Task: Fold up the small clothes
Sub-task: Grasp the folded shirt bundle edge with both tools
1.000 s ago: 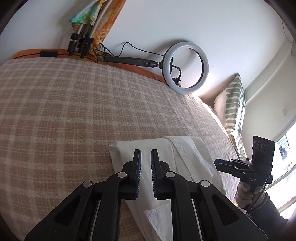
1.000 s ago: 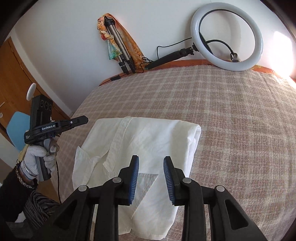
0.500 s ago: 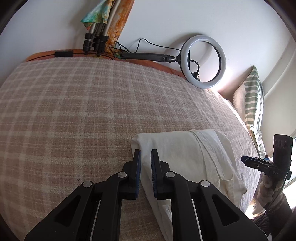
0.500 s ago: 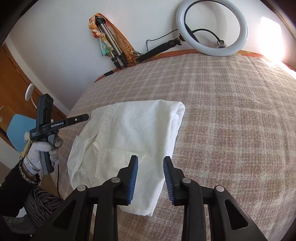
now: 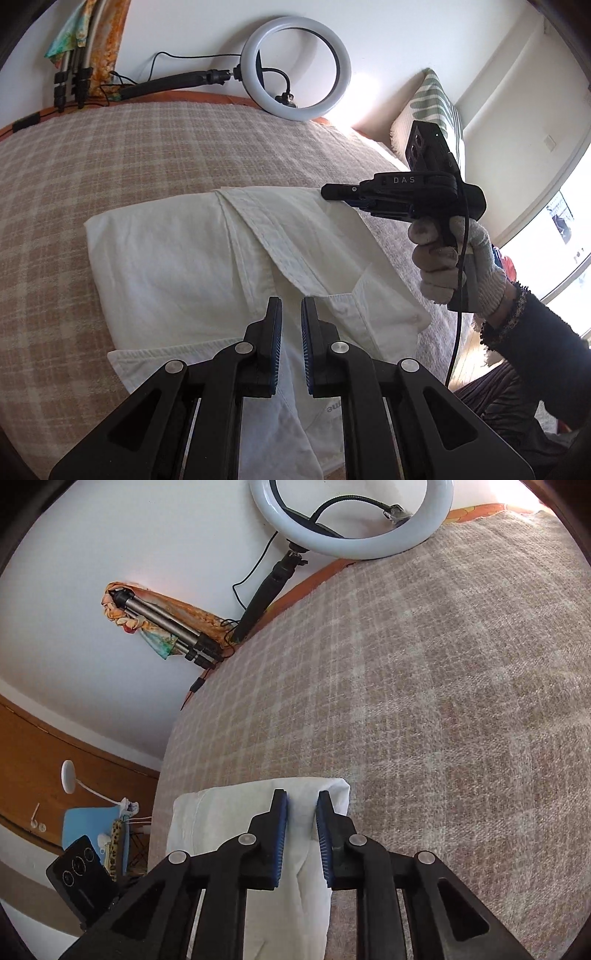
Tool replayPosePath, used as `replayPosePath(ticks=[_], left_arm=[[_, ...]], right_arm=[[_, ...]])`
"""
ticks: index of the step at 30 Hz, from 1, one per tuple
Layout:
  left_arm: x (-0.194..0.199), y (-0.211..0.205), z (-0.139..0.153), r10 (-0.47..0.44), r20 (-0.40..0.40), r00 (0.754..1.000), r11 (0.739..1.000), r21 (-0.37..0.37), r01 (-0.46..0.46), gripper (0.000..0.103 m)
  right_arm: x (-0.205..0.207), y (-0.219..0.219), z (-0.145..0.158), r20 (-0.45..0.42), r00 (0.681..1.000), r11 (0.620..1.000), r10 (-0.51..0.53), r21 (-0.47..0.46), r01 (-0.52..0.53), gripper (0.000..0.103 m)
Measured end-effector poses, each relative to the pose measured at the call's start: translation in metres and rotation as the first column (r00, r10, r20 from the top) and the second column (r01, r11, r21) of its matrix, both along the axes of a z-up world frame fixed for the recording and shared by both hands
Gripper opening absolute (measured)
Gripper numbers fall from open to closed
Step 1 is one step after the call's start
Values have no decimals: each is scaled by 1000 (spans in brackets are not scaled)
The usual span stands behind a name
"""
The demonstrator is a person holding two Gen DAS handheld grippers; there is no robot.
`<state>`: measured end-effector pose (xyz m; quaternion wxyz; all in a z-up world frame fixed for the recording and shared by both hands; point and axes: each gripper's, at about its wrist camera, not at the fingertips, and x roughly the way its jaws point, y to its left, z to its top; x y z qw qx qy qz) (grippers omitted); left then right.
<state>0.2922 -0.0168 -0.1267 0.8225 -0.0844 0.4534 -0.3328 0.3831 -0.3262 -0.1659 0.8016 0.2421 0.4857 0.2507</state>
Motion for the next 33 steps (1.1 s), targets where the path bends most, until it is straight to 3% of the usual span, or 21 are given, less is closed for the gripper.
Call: replayPosePath(ticks=[3,4,5,6,7,9,13,15,18,23,28,32,33], left_arm=[[3,5,5,16,8,1000,1000,-5,-16,9],[1,7,8,26,18,999,1000,-6,-26,9],[2,11,12,37,29,999,999,-5,-37,9],[3,15,15,52,38,998,999,-6,-51,11],[5,21,18,67,42,997,998,-14,-66,19],[9,35,22,110,47,993,994,-26,-109,29],[23,58,18,205,13,979,979,-11,-205,52],[34,74,9,264,-51,963,962,-61,-267,55],[50,92,-8,321,-160,933,933,-113,-340,55],[64,98,-33,330,-276,903,915,-143,-378,55],[65,95,-35,313,-259,914,914,-178,-364,55],[69,101,-39,320,-286,903,891,-235,-390,52],[70,99,-39,314,-287,905,894,-233,-383,52]], right_arm=[[1,13,3,81,997,967,-20,-252,40,4],[1,14,4,93,996,955,-12,-295,39,0],[-1,13,6,96,995,953,-16,-301,44,0],[-4,11,11,97,995,954,-22,-294,50,10],[-9,9,17,101,994,955,-27,-293,56,14],[-24,2,31,119,993,961,-25,-269,56,36],[-63,-12,49,114,993,976,-32,-209,56,46],[-82,-19,49,88,995,983,-35,-179,50,58],[-103,-27,38,29,999,990,-41,-133,44,59],[-116,-35,12,-70,997,999,-41,-34,39,59],[-117,-27,-10,-138,990,997,16,71,-6,59],[-118,-18,-18,-147,988,986,53,163,-28,58],[-119,-16,-22,-160,985,981,61,192,-30,52]])
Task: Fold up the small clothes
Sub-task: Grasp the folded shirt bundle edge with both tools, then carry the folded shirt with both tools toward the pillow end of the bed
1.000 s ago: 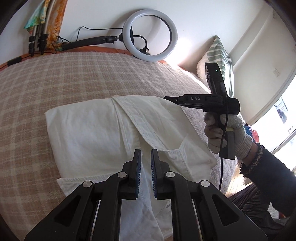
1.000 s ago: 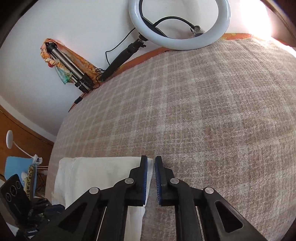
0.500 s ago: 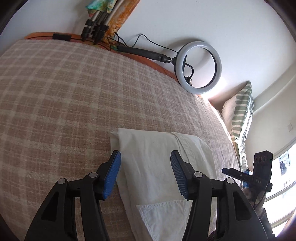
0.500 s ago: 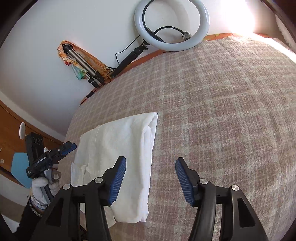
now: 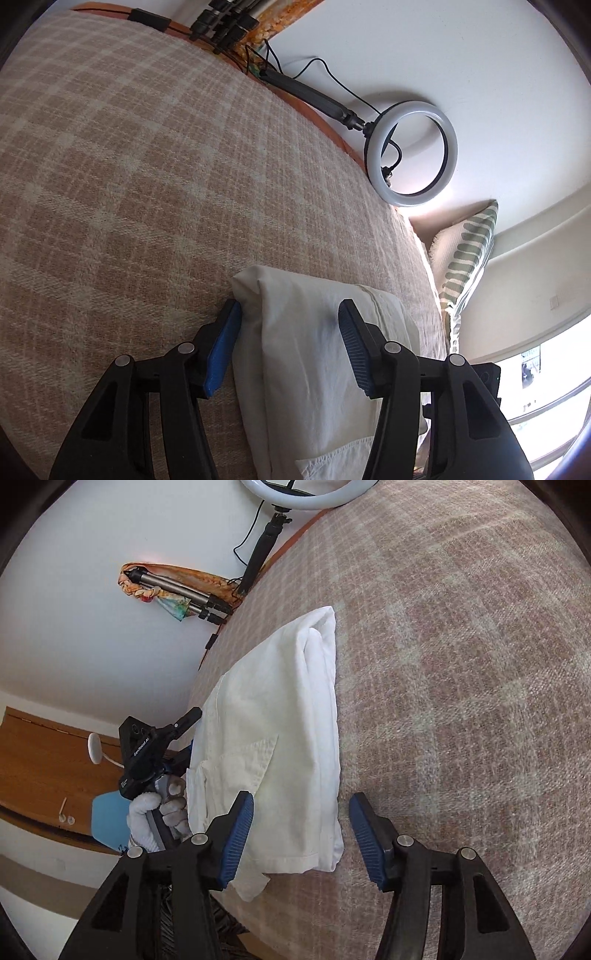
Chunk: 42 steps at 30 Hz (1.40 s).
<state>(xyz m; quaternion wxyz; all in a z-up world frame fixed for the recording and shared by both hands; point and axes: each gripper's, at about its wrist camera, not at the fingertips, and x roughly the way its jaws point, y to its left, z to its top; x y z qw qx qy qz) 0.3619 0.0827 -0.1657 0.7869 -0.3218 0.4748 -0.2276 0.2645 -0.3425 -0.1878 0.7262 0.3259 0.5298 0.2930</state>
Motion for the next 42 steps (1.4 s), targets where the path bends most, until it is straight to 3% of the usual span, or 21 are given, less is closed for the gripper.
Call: replayPosePath(ticks=[3,4,5,8,13,21,26,35,42], left_arm=[[0,-7,3,-15,19,1000,999,48,14,41],[1,-10,2,-30,13,999,999,42,29,27],[1,-12,1,-32,15,999,999,43,31,21],[-5,-24,13,-49,73,996,991,126,40,12],[-21,-39,45,-100,198,975,970,239,51,10],[-34,-54,83,-143,301,943,966,249,67,9],[-20,-85,98,-167,331,929,972,211,99,9],[21,-175,111,-251,369,895,962,197,188,9],[55,-241,118,-306,393,867,947,221,234,9]], right_arm=[[0,6,-3,-5,1000,1000,2,6,-2,42],[1,8,-2,-6,1000,1000,6,5,-6,38],[0,8,-1,-6,1000,1000,2,-9,-2,31],[-2,17,8,35,999,996,14,-93,-11,19],[-16,37,43,185,979,954,86,-298,-27,11],[-33,51,81,316,934,875,165,-483,9,9],[-28,20,104,367,921,867,128,-493,76,8],[-11,-49,140,442,892,766,95,-605,218,8],[18,-111,152,464,884,702,54,-647,297,8]])
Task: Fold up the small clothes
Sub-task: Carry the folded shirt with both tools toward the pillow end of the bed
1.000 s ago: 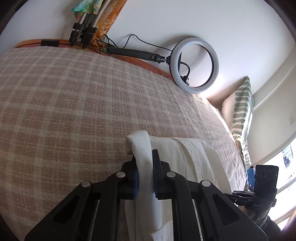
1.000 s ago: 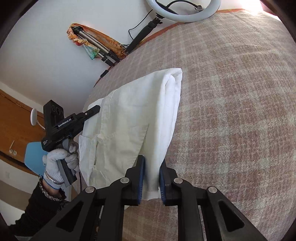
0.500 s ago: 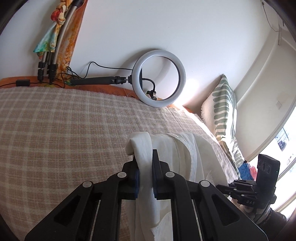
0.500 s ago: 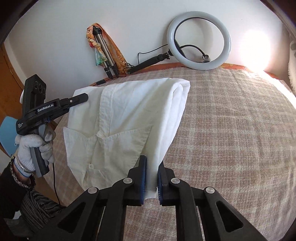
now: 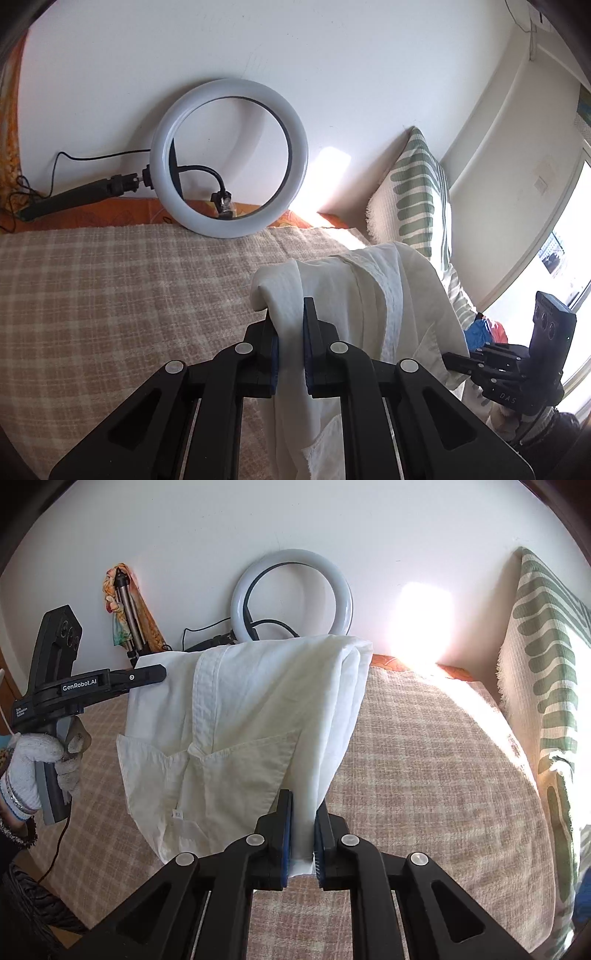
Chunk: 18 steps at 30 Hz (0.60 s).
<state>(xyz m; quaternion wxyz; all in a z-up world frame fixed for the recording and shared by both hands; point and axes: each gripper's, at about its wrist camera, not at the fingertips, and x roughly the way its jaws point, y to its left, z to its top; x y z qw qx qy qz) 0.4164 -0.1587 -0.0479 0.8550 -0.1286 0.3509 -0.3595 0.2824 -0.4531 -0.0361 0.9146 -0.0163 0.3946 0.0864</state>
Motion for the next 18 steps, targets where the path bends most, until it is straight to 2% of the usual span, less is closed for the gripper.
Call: replayPosePath(ticks=[5,18], left_arm=[[18,-39,3,-23,25,999,1000,17,23,8],[49,-117,0,-51,136,989,988,154,30,8]], right_arm=[[25,-34,3,7,999,998,-48,-51,48,8],[86,-89,-5,31,990,980,-141,-135,144,8]])
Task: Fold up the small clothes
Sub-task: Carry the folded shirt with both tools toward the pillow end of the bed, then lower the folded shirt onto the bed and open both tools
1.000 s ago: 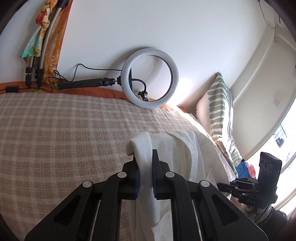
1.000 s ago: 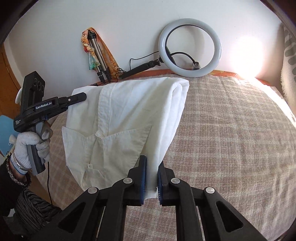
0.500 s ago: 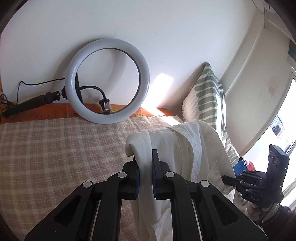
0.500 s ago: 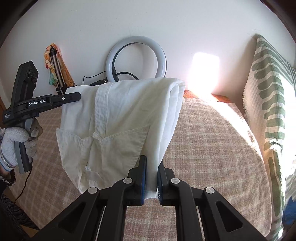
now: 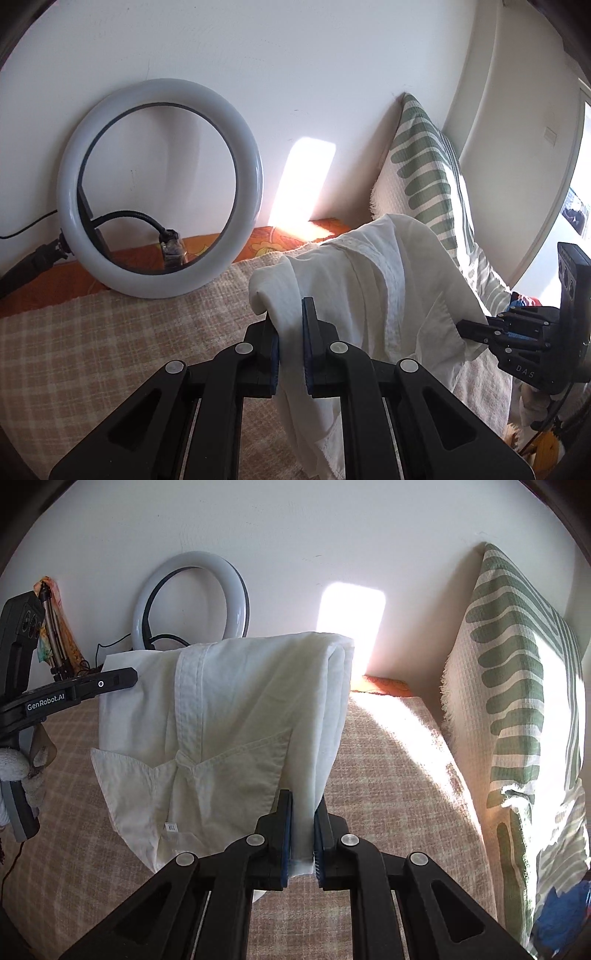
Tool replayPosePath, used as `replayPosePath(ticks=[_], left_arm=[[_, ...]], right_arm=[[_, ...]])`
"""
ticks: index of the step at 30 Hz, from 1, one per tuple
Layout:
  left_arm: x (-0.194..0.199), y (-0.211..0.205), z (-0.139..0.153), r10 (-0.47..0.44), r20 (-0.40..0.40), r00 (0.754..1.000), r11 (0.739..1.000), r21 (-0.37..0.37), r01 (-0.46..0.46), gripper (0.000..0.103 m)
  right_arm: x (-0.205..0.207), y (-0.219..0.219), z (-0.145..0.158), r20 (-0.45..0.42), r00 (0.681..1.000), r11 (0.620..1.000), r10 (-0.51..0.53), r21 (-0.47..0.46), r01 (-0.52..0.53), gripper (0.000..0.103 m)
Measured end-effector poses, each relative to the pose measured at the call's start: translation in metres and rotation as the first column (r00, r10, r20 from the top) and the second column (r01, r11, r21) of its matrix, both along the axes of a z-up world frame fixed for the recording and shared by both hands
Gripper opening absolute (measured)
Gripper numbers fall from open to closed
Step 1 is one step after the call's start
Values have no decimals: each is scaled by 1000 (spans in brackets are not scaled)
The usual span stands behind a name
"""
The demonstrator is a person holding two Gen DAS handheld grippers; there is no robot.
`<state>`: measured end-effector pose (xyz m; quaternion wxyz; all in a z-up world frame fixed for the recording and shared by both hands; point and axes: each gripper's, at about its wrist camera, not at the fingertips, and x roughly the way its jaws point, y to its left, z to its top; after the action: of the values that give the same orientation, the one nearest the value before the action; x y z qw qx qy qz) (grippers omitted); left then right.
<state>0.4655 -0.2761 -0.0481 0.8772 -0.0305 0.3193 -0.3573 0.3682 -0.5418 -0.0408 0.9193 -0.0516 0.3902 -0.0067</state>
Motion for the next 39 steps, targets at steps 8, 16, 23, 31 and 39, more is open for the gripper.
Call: replayPosePath(ticks=[8,16,23,31,39], left_arm=[[9,-28,-3,-15,34,999,999,47,13,8],[14,-42,-7,-15,57,998,995,95,10,8],[14,-47,-9,-11,82,997,991,137,0,8],[10,-49,-5,7,110,994,987,156,-24,14],[-7,-42,13,0,149,989,992,128,-19,28]], right_arm=[[22,-19,-8,2,999,999,-40,-24,40,8],[40,-25,-21,-9,998,997,-62,-56,61,7],[50,-25,-29,-21,997,993,-78,-94,76,7],[57,-26,-37,-44,994,989,-98,-117,92,8],[47,-33,-24,-10,990,984,-142,-112,140,35]])
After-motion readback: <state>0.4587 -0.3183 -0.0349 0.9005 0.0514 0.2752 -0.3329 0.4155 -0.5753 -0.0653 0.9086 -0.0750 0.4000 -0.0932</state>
